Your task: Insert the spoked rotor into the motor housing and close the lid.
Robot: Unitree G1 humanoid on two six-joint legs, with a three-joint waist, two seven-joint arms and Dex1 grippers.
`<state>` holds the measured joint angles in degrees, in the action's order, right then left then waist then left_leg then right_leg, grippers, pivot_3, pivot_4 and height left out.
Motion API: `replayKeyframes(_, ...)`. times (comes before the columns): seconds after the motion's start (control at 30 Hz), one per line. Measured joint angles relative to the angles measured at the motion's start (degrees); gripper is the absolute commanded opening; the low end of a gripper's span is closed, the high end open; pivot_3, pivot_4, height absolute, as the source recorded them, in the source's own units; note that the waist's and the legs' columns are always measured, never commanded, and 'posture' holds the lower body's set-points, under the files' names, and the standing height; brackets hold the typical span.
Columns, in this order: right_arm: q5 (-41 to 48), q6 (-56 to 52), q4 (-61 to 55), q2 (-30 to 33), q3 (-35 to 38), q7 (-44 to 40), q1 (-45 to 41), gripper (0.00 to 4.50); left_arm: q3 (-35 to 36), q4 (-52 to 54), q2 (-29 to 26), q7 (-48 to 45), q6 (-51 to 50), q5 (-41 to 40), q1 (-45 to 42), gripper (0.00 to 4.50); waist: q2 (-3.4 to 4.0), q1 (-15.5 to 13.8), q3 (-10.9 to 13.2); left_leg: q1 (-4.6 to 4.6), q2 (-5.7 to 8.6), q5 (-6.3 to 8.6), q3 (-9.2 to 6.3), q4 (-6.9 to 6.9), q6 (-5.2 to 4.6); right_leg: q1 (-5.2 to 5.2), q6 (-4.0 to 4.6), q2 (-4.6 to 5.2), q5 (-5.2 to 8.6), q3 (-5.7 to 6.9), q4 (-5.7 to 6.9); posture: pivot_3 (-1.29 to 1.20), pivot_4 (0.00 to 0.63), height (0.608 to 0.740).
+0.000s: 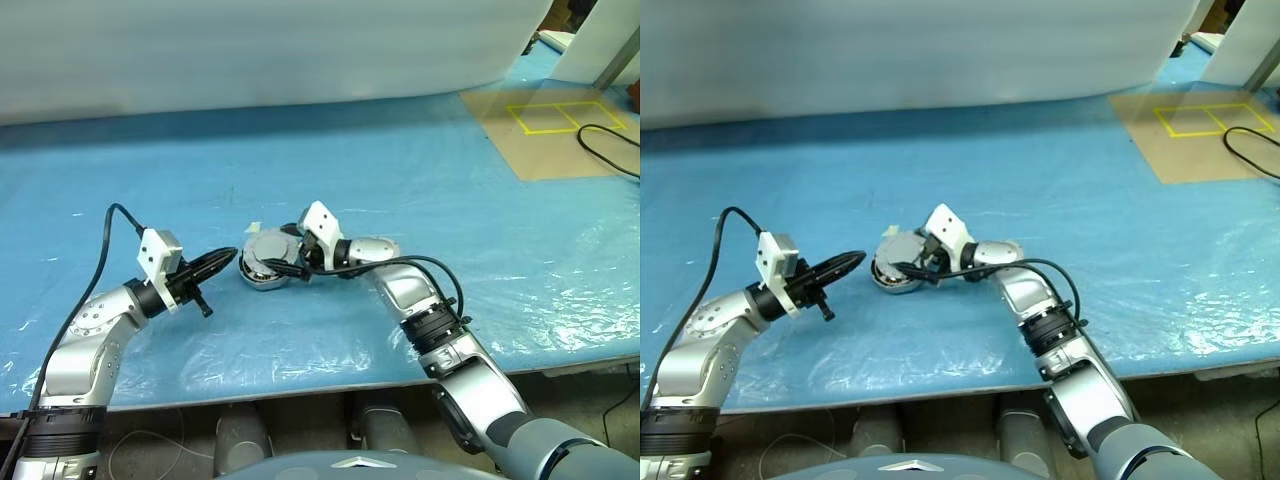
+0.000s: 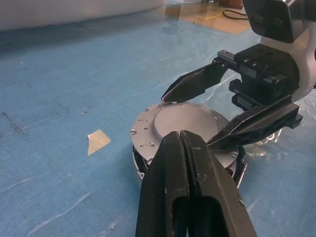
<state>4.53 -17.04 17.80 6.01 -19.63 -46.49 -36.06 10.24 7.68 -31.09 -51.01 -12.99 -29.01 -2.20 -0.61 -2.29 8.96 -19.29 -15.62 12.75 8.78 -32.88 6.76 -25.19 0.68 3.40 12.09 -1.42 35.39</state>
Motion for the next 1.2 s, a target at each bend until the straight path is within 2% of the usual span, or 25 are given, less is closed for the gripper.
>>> replayKeyframes(0.5, -3.5, 1.0, 5.0, -3.4, -1.4, 2.9, -3.4, 4.31, 0.8, 0.1, 0.0, 1.1, 0.1, 0.0, 0.7, 0.04, 0.00, 0.1, 0.0, 0.10, 0.00, 0.00, 0.04, -0.01, 0.00, 0.01, 0.01, 0.00, 0.01, 0.00, 0.07, 0.00, 0.150, 0.740)
replayKeyframes(0.53, -3.5, 1.4, 5.2, -3.4, -1.4, 2.8, -3.4, 3.91, 0.9, 0.2, 0.0, 1.1, 0.1, -0.1, 1.0, 0.00, 0.00, 0.1, 0.0, 0.10, 0.00, 0.00, 0.04, -0.01, 0.00, 0.01, 0.01, 0.00, 0.01, 0.00, 0.07, 0.00, 0.150, 0.740)
replayKeyframes(0.63, -3.5, 2.1, 5.7, -3.4, -1.3, 2.5, -3.5, 3.14, 1.3, 1.4, 0.0, 1.0, 0.2, -0.4, 2.2, 0.00, 0.00, 0.1, 0.0, 0.10, 0.00, 0.00, 0.04, -0.01, 0.00, 0.01, 0.01, 0.00, 0.01, 0.00, 0.07, 0.00, 0.150, 0.740)
replayKeyframes(1.07, -3.1, -0.7, 6.3, -4.4, -0.6, 1.9, -4.8, 3.15, 3.0, 2.6, -0.3, 1.1, 1.7, -1.1, 5.5, 0.00, 0.01, 0.1, 0.0, 0.16, 0.00, 0.00, 0.06, -0.02, 0.00, 0.01, 0.02, -0.01, 0.01, 0.00, 0.13, 0.00, 0.150, 0.740)
replayKeyframes(1.2, -4.9, -2.4, 6.2, -4.5, -1.0, 4.3, -6.0, 3.15, 2.9, 2.6, -0.1, 1.1, 2.0, -1.1, 5.5, 0.00, 0.01, 0.1, 0.0, 0.17, 0.00, 0.00, 0.07, -0.02, 0.00, 0.01, 0.02, -0.01, 0.01, 0.00, 0.13, 0.00, 0.150, 0.740)
